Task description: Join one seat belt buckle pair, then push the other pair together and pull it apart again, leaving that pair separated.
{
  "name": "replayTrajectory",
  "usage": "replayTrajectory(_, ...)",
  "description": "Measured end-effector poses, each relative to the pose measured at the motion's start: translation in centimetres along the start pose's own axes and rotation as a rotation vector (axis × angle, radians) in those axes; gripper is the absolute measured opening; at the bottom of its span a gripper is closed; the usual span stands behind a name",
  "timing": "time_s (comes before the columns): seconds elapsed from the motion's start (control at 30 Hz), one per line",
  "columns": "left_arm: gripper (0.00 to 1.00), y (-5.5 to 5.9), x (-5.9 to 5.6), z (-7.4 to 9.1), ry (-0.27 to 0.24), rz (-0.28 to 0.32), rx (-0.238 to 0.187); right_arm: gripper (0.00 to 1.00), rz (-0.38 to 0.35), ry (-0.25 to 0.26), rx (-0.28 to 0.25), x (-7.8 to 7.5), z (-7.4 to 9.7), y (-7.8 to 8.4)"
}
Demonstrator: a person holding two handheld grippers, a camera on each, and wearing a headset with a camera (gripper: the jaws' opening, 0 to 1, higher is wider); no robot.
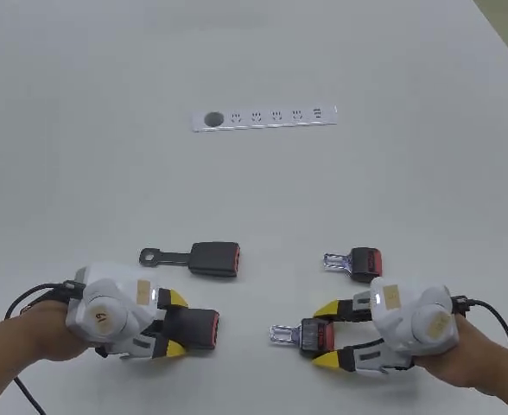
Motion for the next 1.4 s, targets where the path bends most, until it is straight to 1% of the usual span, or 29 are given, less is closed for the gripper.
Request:
replayTrajectory(0.17, 0.36, 0.0, 0.0, 0.0, 0.002, -0.002, 0.002, 0.36, 0.002, 0.002, -0.02, 0.0, -1.4, -0.8)
replayTrajectory(0.57, 0.36, -0.1, 0.0, 0.0, 0.002, -0.002, 0.009, 0.36, -0.011, -0.001, -0.058, 0.1, -3.7, -2.7)
replayTrajectory(0.73, 0.36, -0.1, 0.0, 0.0, 0.002, -0.002, 0.011, 0.36, -0.003, -0.008, -0.065, 0.1, -5.0, -3.7)
replayTrajectory(0.8, 0.36, -0.2, 0.0, 0.0, 0.001, 0.0, 0.012, 0.36, -0.002, -0.016, -0.061, 0.2, -5.4, -4.0)
replayTrajectory(0.97, 0.36, -0.2, 0.0, 0.1, 0.001, 0.0, 0.016, 0.36, 0.001, -0.019, -0.055, 0.1, -5.7, -4.3)
replayTrajectory(1.13, 0.36, -0.2, -0.1, 0.1, -0.001, 0.008, 0.017, 0.36, -0.005, -0.015, -0.059, 0.2, -6.3, -4.8)
replayTrajectory(1.23, 0.36, -0.2, -0.1, 0.1, -0.003, 0.01, 0.013, 0.36, -0.011, -0.016, -0.057, 0.2, -6.3, -4.8)
replayTrajectory(1.4, 0.35, -0.2, -0.1, 0.1, 0.0, 0.006, 0.019, 0.35, -0.02, -0.01, -0.054, 0.2, -6.5, -4.9)
Point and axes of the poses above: the centre of the closed fingertips' face, and the gripper's own axes: z roughly backward along the fingers, x roughly to its left, y roughly out of its underside, the point moved 7 cm from there along z, roughly backward along the fingers, and after that the axes turned 2 degrees about -x, right-handed, at the moved point
